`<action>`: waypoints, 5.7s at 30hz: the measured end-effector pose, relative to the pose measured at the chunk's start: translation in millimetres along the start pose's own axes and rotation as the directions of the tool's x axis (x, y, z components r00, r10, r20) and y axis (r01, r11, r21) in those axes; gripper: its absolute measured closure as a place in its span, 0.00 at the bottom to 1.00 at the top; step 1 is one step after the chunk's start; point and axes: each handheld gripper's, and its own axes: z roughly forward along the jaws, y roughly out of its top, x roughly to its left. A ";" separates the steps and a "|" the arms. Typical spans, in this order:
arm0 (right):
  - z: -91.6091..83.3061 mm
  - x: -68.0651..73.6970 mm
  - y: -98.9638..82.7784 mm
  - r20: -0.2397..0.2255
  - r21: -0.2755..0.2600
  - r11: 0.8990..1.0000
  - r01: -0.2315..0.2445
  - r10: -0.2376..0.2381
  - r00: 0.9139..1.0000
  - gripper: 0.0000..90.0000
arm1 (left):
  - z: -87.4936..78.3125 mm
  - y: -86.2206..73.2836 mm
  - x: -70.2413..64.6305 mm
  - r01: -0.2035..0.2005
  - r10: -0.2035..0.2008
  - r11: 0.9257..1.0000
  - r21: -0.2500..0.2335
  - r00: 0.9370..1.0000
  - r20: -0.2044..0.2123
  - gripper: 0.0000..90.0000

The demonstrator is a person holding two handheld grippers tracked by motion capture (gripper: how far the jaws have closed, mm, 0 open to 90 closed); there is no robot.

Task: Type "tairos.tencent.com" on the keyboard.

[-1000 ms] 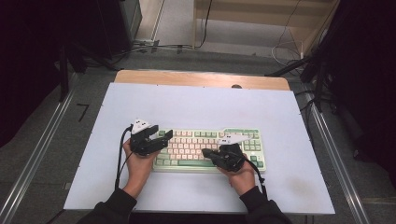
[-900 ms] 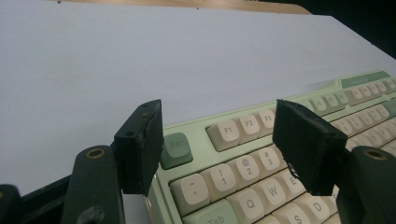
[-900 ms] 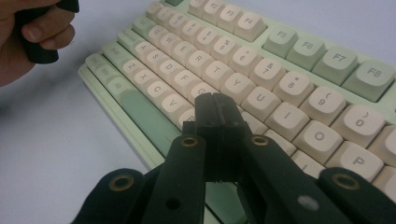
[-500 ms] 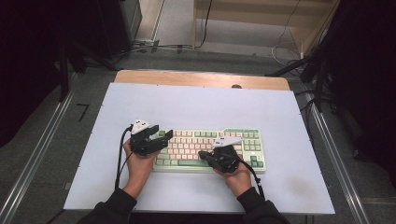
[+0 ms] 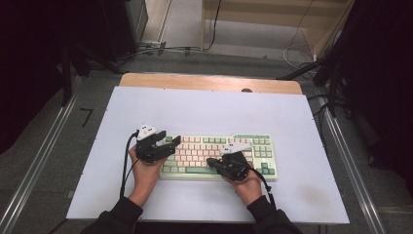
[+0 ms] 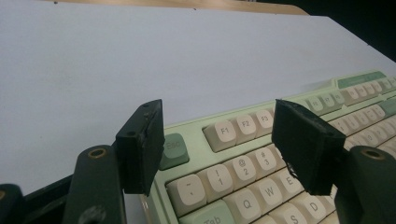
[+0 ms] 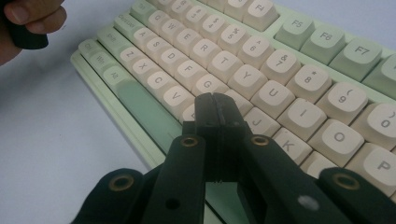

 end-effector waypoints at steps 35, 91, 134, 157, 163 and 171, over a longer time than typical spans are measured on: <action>-14.1 -7.9 3.6 -0.007 -0.078 0.996 -0.045 0.045 0.999 0.79 | -0.7 0.3 0.0 0.004 -0.004 1.000 -0.005 1.000 0.005 0.39; -29.8 -23.0 0.9 0.054 -0.142 0.982 -0.123 0.131 0.990 0.47 | 4.5 -22.3 -50.4 -0.284 0.218 0.938 0.200 0.930 0.296 1.00; -28.6 -23.5 0.2 0.059 -0.135 0.984 -0.120 0.129 0.990 0.48 | -2.0 -11.2 -19.9 -0.134 0.127 0.990 0.052 0.985 0.121 0.39; -27.4 -22.9 0.3 0.059 -0.132 0.984 -0.120 0.129 0.990 0.48 | 6.2 -8.8 -32.4 -0.197 0.171 0.974 0.109 0.963 0.207 1.00; -27.4 -23.2 0.2 0.058 -0.132 0.984 -0.120 0.129 0.990 0.48 | 13.6 -8.0 -31.9 -0.207 0.181 0.969 0.138 0.967 0.181 1.00; -27.2 -23.2 0.3 0.059 -0.132 0.984 -0.121 0.130 0.990 0.48 | 16.0 -7.6 -30.9 -0.211 0.181 0.965 0.154 0.966 0.186 1.00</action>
